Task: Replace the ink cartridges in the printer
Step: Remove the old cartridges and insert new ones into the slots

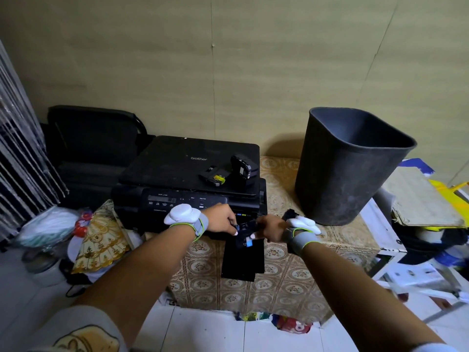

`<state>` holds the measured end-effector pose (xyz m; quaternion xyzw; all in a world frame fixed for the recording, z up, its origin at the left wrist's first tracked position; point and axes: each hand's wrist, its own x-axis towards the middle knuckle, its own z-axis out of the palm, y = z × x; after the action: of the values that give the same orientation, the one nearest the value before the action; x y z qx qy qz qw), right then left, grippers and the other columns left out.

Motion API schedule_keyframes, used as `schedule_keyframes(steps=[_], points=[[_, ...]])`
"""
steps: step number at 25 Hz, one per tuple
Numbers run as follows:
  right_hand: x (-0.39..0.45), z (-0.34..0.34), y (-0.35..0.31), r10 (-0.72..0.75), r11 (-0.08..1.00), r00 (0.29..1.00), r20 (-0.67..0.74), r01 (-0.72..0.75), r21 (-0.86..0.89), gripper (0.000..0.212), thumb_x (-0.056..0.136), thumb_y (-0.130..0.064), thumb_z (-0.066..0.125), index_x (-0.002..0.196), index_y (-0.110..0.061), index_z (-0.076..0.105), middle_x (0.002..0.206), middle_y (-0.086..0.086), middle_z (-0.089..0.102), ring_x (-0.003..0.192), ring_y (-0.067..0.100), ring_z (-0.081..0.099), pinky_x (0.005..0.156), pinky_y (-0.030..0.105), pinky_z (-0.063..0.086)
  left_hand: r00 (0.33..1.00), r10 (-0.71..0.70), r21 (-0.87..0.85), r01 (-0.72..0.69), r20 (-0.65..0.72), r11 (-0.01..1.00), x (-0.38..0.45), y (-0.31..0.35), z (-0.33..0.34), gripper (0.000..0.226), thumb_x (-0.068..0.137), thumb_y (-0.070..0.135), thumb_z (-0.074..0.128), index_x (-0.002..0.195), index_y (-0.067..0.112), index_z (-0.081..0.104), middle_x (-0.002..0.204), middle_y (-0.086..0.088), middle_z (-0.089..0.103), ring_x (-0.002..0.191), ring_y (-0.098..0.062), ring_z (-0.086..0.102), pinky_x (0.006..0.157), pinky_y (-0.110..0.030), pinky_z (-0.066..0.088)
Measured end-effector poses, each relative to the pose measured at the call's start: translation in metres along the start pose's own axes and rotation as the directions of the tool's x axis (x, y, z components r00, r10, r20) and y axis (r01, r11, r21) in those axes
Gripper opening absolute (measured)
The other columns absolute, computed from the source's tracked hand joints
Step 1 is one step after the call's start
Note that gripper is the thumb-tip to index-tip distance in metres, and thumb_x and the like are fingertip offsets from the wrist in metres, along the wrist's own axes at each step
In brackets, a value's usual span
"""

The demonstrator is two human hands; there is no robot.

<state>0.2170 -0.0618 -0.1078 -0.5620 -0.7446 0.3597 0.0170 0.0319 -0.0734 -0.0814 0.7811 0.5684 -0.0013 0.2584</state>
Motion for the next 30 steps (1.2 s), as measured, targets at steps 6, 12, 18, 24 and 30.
schedule_keyframes(steps=[6, 12, 18, 24, 30], points=[[-0.0019, 0.0007, 0.0017, -0.025, 0.996, 1.0, -0.019, 0.026, 0.08, 0.019, 0.082, -0.022, 0.067, 0.08, -0.015, 0.049, 0.074, -0.001, 0.049, 0.081, 0.016, 0.044, 0.071, 0.023, 0.035, 0.998, -0.049, -0.109, 0.045, -0.033, 0.993, -0.0046, -0.006, 0.0035, 0.035, 0.083, 0.022, 0.071, 0.11, 0.0, 0.07, 0.112, -0.016, 0.072, 0.105, -0.025, 0.066, 0.082, -0.026, 0.047], [-0.0045, 0.0012, 0.0038, -0.059, 0.99, 0.995, -0.082, 0.069, 0.121, 0.028, 0.082, -0.018, 0.067, 0.068, -0.019, 0.043, 0.073, 0.004, 0.047, 0.079, 0.015, 0.04, 0.07, 0.023, 0.032, 0.995, -0.071, -0.153, 0.06, -0.064, 0.986, -0.0066, -0.0037, 0.0035, 0.037, 0.083, 0.023, 0.071, 0.115, 0.005, 0.069, 0.114, -0.018, 0.069, 0.108, -0.027, 0.064, 0.082, -0.021, 0.044], [-0.0042, -0.0016, 0.0042, -0.079, 0.979, 0.985, -0.15, 0.105, 0.174, 0.017, 0.081, -0.016, 0.068, 0.088, -0.003, 0.058, 0.084, 0.007, 0.053, 0.081, 0.015, 0.045, 0.074, 0.025, 0.035, 0.993, -0.054, -0.202, 0.032, -0.102, 0.979, -0.009, 0.0012, -0.0017, 0.037, 0.086, 0.024, 0.068, 0.116, 0.003, 0.066, 0.093, -0.026, 0.068, 0.08, -0.026, 0.061, 0.076, -0.024, 0.044], [-0.0032, -0.0015, 0.0045, -0.078, 0.975, 0.977, -0.2, 0.117, 0.191, 0.018, 0.08, -0.017, 0.07, 0.084, -0.016, 0.052, 0.086, 0.002, 0.053, 0.083, 0.014, 0.046, 0.074, 0.019, 0.033, 0.994, -0.05, -0.253, 0.025, -0.094, 0.967, -0.0085, 0.0009, -0.0022, 0.032, 0.087, 0.02, 0.068, 0.112, 0.001, 0.064, 0.097, -0.021, 0.074, 0.08, -0.013, 0.059, 0.076, -0.019, 0.042], [-0.0015, -0.0013, 0.0064, -0.097, 0.954, 0.976, -0.195, 0.147, 0.262, 0.015, 0.081, -0.007, 0.067, 0.092, -0.012, 0.059, 0.086, 0.003, 0.056, 0.086, 0.014, 0.048, 0.078, 0.022, 0.039, 0.997, -0.069, -0.282, 0.057, -0.035, 0.958, -0.0069, 0.0005, 0.0004, 0.036, 0.085, 0.019, 0.07, 0.114, -0.001, 0.062, 0.093, -0.018, 0.071, 0.085, -0.009, 0.055, 0.078, -0.02, 0.039]])
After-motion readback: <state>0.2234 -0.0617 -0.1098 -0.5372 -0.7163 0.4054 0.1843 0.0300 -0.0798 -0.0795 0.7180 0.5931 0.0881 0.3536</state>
